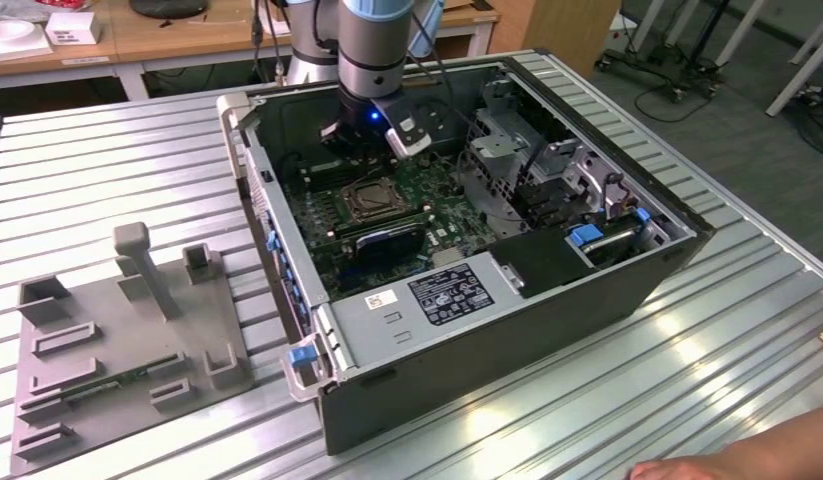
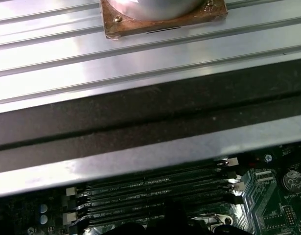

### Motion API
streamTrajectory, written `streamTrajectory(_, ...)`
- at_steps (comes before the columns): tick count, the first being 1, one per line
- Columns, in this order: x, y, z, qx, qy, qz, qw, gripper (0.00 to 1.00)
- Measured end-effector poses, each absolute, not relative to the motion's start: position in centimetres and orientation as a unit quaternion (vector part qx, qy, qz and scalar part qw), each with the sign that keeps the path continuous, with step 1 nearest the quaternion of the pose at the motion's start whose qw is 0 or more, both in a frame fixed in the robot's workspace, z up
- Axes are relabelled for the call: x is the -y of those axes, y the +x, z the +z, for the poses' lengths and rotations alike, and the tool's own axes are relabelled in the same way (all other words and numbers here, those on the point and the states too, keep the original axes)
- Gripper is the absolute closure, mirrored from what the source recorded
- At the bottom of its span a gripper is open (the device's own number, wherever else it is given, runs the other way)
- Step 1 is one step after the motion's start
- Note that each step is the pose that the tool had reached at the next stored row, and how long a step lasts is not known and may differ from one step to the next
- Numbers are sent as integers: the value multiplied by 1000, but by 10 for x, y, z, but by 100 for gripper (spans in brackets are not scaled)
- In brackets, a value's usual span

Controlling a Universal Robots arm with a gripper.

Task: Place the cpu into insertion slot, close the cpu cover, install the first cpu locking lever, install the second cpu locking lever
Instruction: 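Install the first cpu locking lever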

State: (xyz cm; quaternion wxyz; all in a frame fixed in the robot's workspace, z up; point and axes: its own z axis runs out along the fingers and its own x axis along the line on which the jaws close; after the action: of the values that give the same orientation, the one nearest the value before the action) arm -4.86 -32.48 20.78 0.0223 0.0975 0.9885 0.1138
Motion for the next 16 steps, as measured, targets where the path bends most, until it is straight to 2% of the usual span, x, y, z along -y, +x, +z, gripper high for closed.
streamTrajectory(16, 322, -46, 205, -988, 97, 114, 22, 90)
